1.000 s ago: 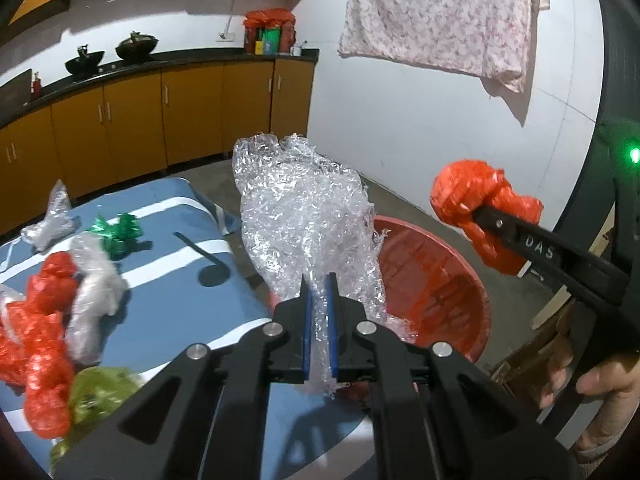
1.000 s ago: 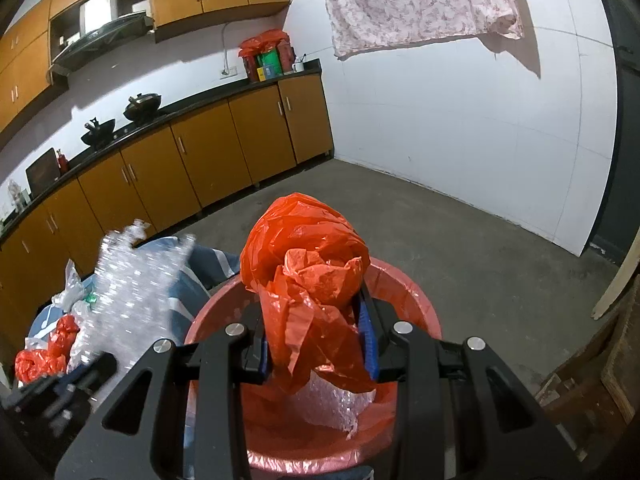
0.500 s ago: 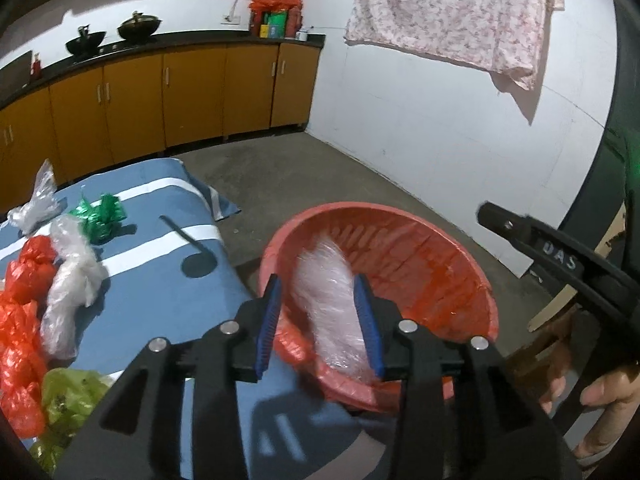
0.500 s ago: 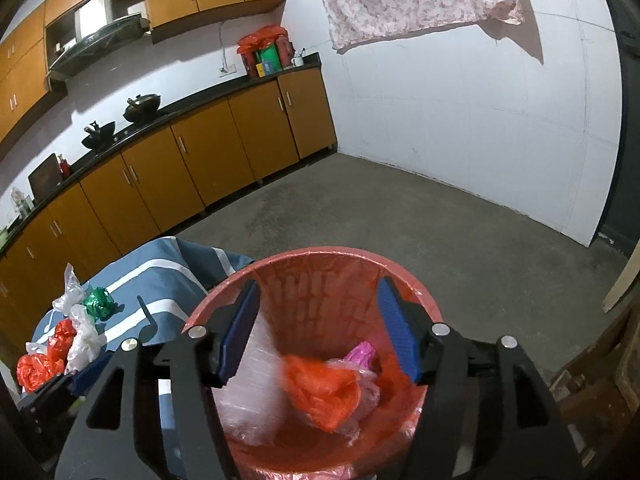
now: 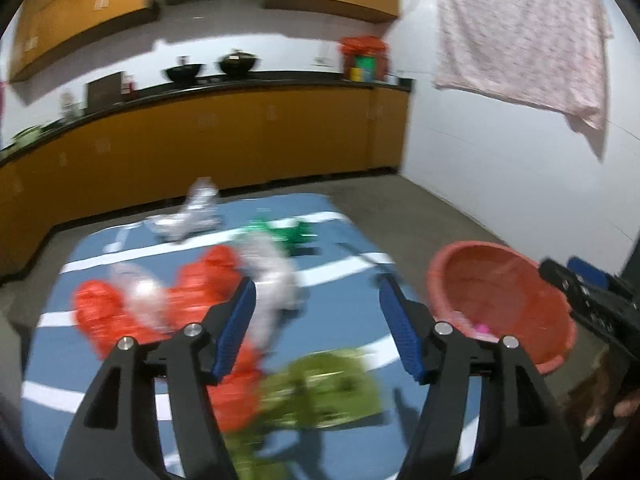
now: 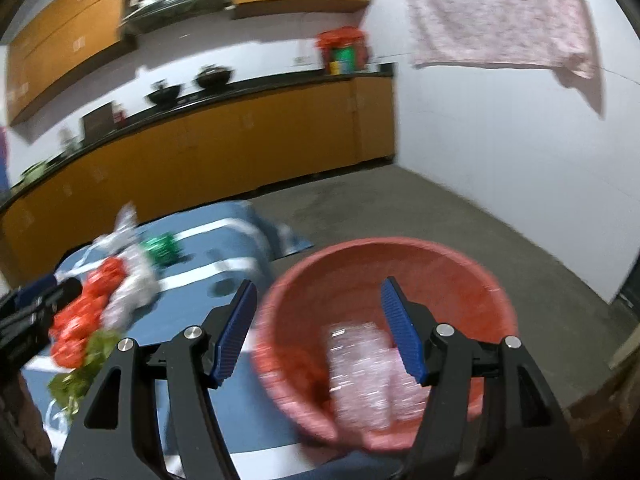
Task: Collect trash
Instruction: 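Move both tools back over the table while the right tool grasps the yellow-green bag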
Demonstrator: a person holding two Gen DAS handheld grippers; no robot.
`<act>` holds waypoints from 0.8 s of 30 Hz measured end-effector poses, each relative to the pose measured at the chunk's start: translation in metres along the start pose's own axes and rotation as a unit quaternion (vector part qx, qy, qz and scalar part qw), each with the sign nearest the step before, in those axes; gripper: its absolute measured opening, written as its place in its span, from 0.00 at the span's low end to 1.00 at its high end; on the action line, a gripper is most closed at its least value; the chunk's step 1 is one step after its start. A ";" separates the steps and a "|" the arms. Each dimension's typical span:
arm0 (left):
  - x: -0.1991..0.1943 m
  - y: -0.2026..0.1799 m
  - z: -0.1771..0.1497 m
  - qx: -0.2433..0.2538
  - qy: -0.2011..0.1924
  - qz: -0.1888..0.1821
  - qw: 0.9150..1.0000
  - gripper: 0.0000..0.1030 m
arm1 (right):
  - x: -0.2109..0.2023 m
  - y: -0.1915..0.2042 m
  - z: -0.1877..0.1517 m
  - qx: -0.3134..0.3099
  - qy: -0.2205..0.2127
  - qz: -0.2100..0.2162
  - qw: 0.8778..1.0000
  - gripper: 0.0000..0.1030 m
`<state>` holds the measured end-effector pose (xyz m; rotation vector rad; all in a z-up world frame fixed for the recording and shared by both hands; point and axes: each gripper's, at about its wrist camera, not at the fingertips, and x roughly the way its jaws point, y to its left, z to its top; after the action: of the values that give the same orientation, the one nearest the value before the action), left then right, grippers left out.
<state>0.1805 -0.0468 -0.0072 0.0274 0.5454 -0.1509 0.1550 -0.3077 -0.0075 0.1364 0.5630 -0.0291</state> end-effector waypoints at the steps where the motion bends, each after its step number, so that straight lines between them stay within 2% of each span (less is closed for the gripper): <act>1: -0.004 0.014 -0.002 -0.004 -0.002 0.020 1.000 0.63 | 0.001 0.013 -0.003 -0.010 0.005 0.013 1.000 0.63; 7: -0.016 0.087 -0.020 -0.040 0.007 0.104 0.994 0.65 | 0.013 0.074 -0.019 -0.044 0.038 0.076 0.995 0.63; 10: -0.020 0.114 -0.028 -0.057 0.013 0.130 0.990 0.65 | 0.018 0.099 -0.023 -0.055 0.047 0.101 0.992 0.63; 14: -0.024 0.139 -0.036 -0.067 0.017 0.147 0.987 0.66 | 0.031 0.119 -0.028 -0.062 0.071 0.122 0.988 0.63; 19: -0.017 0.159 -0.039 -0.082 0.028 0.151 0.985 0.69 | 0.052 0.130 -0.036 -0.064 0.108 0.131 0.983 0.61; 20: -0.014 0.164 -0.039 -0.087 0.032 0.151 0.984 0.70 | 0.054 0.130 -0.038 -0.066 0.113 0.132 0.983 0.49; 21: -0.013 0.167 -0.040 -0.089 0.035 0.151 0.984 0.70 | 0.056 0.131 -0.040 -0.070 0.121 0.133 0.981 0.31; 22: -0.010 0.170 -0.040 -0.092 0.038 0.150 0.984 0.70 | 0.057 0.131 -0.041 -0.070 0.129 0.137 0.980 0.21; 23: -0.007 0.171 -0.041 -0.093 0.041 0.150 0.983 0.70 | 0.057 0.132 -0.042 -0.068 0.130 0.138 0.979 0.03; 24: -0.004 0.171 -0.041 -0.094 0.043 0.150 0.983 0.70 | 0.056 0.131 -0.043 -0.065 0.129 0.139 0.980 0.02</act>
<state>0.1821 0.1250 -0.0426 -0.0675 0.6339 0.1979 0.1879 -0.1718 -0.0571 0.0907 0.7993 0.3003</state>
